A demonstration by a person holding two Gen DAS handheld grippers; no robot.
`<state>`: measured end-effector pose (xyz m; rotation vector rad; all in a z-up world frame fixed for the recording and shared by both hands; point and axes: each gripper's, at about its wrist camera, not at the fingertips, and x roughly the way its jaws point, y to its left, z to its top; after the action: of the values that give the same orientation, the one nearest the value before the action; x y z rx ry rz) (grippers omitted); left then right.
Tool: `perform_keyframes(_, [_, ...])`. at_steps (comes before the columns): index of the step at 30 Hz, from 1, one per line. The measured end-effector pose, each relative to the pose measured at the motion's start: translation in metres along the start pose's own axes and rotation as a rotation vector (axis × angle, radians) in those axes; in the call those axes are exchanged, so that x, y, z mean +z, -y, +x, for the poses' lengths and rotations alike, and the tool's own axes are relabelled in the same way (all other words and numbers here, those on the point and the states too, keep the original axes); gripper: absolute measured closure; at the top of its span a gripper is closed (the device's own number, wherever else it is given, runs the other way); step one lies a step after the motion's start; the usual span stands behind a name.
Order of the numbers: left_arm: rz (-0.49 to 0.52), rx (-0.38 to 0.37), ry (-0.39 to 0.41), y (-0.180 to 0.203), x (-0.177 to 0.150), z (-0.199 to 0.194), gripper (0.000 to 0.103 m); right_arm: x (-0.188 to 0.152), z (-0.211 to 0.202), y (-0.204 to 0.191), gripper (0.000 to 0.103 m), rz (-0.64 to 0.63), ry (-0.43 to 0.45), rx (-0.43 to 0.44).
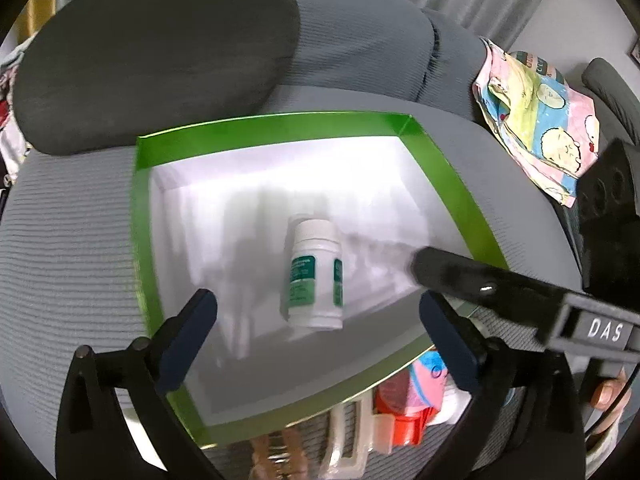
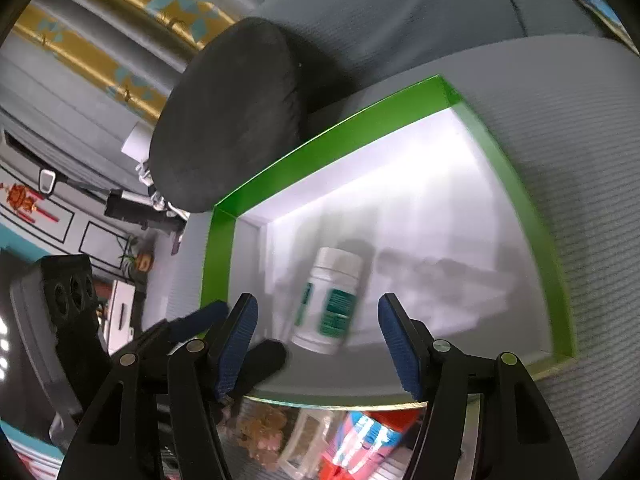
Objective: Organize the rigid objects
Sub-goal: 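Carry the green-label bottle into the green box and open the right gripper, then move the right gripper to the large blue-label white bottle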
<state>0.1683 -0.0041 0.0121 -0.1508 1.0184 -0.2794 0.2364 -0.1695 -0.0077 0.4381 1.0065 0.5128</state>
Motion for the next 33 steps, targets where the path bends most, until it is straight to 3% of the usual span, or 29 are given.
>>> perform_keyframes(11, [-0.024, 0.082, 0.048, -0.026, -0.024, -0.044, 0.001, -0.031, -0.062, 0.000, 0.038, -0.083, 0.091, -0.069])
perform_keyframes(25, [-0.106, 0.085, 0.066, -0.054, -0.082, -0.087, 0.001, -0.080, -0.083, -0.020, 0.038, -0.142, 0.052, -0.029])
perform_keyframes(33, [-0.094, 0.048, 0.046, -0.036, -0.114, -0.087, 0.001, -0.099, -0.098, -0.012, 0.038, -0.137, 0.060, -0.071])
